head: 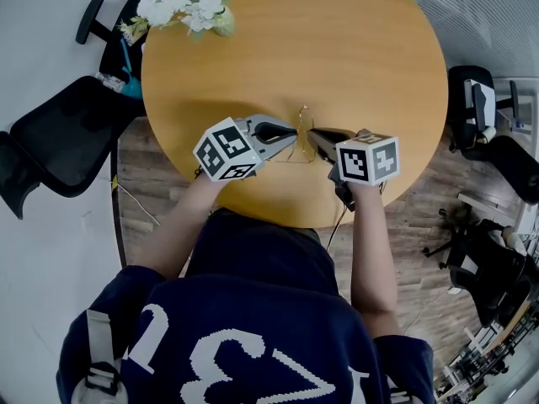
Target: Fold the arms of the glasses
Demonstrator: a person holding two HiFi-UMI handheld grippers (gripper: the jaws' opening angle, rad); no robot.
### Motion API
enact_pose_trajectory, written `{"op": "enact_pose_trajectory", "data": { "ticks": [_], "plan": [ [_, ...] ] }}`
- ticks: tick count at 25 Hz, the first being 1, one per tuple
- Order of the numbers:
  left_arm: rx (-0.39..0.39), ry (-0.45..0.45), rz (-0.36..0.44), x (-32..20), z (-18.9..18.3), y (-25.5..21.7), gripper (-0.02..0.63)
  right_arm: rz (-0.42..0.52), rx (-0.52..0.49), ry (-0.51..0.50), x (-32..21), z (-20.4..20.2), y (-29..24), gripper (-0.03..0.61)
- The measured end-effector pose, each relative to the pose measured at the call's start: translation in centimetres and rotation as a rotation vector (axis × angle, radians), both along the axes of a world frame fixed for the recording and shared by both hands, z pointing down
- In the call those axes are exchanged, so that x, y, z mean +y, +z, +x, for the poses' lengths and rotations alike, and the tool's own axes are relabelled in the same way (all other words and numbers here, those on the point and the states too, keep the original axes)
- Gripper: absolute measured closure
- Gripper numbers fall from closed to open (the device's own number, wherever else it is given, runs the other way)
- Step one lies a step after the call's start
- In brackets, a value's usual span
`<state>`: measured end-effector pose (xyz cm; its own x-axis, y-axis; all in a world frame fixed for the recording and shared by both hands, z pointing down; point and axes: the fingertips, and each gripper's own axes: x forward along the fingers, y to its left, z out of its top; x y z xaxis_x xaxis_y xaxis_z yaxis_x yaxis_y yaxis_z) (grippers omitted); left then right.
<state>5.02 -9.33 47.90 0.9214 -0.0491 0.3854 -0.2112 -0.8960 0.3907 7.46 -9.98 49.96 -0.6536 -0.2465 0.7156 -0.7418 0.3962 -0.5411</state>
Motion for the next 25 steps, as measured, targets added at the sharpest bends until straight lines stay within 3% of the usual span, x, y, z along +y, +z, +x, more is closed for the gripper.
{"op": "enact_pose_trajectory", "data": {
  "ticks": [8, 13, 17, 18, 20, 25],
  "plan": [
    [0.028, -0.004, -0.02, 0.2, 0.8, 0.0, 0.596, 0.017, 0.022, -0.032, 0.5, -1.1, -0.2, 0.548],
    [0.053, -0.072, -0.012, -0.6, -1.1, -1.0, 0.595, 0.031, 0.045, 0.0, 0.2, 0.0, 0.0, 0.548],
    [0.015, -0.058, 0.026, -0.1, -3.2, -1.4, 0.595, 0.036, 0.056, 0.033, -0.2, 1.6, 0.0, 0.548],
    [0.005, -0.044, 0.032, 0.3, -3.6, -1.4, 0.586, 0.036, 0.059, 0.037, -0.4, 2.0, 0.0, 0.548],
    [-0.005, -0.017, 0.034, 0.9, -3.9, -1.3, 0.506, 0.039, 0.065, 0.044, -0.6, 2.5, -0.1, 0.548],
    [-0.048, 0.047, 0.035, 2.7, -4.2, -0.3, 0.448, 0.042, 0.068, 0.051, -0.7, 3.2, -0.2, 0.548]
  ]
}}
